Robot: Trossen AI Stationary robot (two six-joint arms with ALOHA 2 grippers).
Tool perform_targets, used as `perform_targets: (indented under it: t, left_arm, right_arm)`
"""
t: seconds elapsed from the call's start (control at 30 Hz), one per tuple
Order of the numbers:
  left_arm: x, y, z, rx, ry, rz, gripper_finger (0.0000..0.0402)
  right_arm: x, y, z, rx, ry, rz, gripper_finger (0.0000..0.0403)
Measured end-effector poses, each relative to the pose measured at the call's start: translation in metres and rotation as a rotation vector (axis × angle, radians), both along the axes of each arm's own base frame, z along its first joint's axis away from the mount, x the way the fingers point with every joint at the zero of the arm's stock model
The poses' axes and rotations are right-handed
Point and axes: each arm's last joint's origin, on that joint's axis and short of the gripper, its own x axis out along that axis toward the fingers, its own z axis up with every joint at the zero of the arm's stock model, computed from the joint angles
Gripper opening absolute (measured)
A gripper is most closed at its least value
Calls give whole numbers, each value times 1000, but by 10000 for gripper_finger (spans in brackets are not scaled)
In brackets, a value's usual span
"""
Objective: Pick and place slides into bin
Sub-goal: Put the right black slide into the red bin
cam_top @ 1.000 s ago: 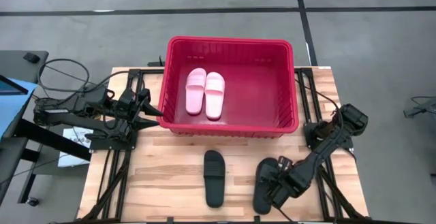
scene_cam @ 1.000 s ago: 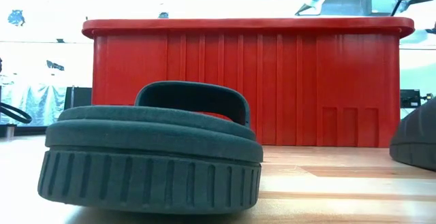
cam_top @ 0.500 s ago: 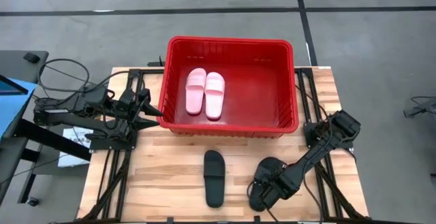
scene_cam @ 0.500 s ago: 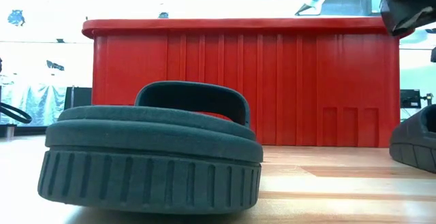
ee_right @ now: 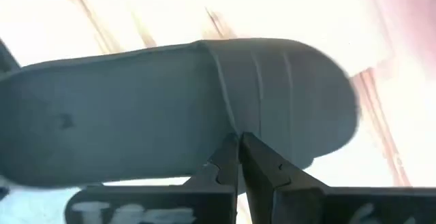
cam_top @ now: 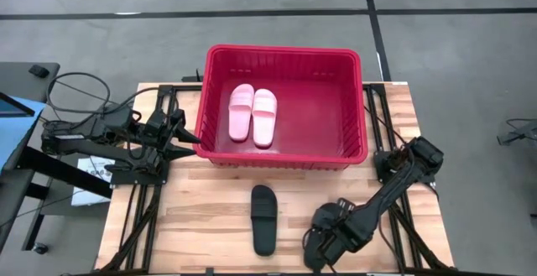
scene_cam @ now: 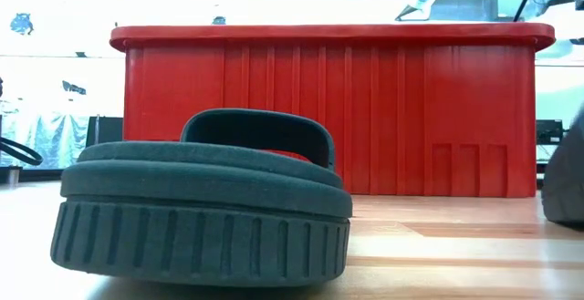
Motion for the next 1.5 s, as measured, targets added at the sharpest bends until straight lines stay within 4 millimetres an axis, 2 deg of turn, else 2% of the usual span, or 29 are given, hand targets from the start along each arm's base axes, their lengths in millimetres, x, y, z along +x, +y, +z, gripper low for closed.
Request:
perform_targets:
  t: [0.43,0.8,1.17,1.5]
  left_arm:
    - [0,0,0,6,1,0,165]
    - [0,0,-3,7,29,0,165]
    - [0,0,-3,4,28,0,165]
    - [0,0,-3,-25,34,0,165]
  right_arm:
    - [5,2,41,-54,-63,2,0]
    - [10,1,85,-66,-138,92,0]
    - [26,-11,132,-37,-269,199,0]
    - [40,-32,173,-55,-412,282,0]
